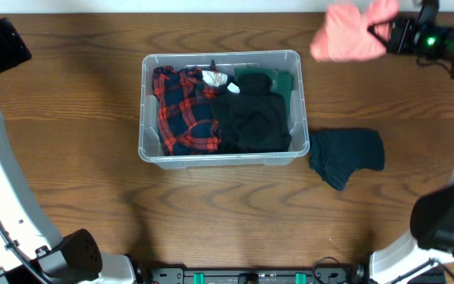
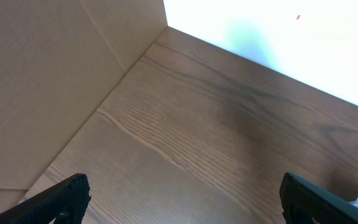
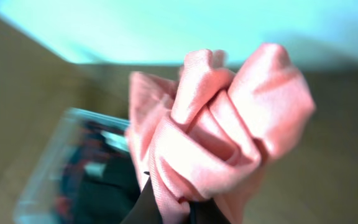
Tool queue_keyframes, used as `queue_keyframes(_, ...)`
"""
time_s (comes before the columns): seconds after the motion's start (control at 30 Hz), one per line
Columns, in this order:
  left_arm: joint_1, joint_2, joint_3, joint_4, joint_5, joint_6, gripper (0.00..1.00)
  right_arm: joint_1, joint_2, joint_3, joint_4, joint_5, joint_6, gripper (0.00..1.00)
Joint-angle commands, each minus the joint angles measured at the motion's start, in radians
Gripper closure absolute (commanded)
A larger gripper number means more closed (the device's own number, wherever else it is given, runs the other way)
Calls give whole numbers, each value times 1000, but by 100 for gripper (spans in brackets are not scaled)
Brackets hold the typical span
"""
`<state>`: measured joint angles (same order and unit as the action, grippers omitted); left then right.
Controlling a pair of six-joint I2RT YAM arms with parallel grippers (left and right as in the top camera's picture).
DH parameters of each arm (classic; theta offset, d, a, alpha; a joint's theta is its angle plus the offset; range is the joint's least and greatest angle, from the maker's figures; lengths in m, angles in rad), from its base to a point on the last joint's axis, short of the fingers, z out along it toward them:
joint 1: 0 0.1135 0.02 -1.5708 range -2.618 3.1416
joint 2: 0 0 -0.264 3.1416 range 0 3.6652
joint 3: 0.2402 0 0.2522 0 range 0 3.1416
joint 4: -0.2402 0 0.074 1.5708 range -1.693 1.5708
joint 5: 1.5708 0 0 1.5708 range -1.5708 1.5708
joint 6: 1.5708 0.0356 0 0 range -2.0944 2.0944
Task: Pack container
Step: 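Lift the pink shirt and lower it into the bin's upper left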
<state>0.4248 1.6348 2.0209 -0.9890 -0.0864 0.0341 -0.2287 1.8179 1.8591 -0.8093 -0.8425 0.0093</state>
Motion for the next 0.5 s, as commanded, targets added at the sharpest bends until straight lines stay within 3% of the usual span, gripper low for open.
queue_keyframes(0.0,4,8,-5,-2,-12,6,2,95,-23,8,34,-187,100,99)
queue_keyframes(0.3,4,8,-5,-2,-12,6,2,455,8,5,207,-83,206,99)
queue_keyframes(0.47,4,8,-5,-2,-12,6,2,641,43,5,387,66,401,99)
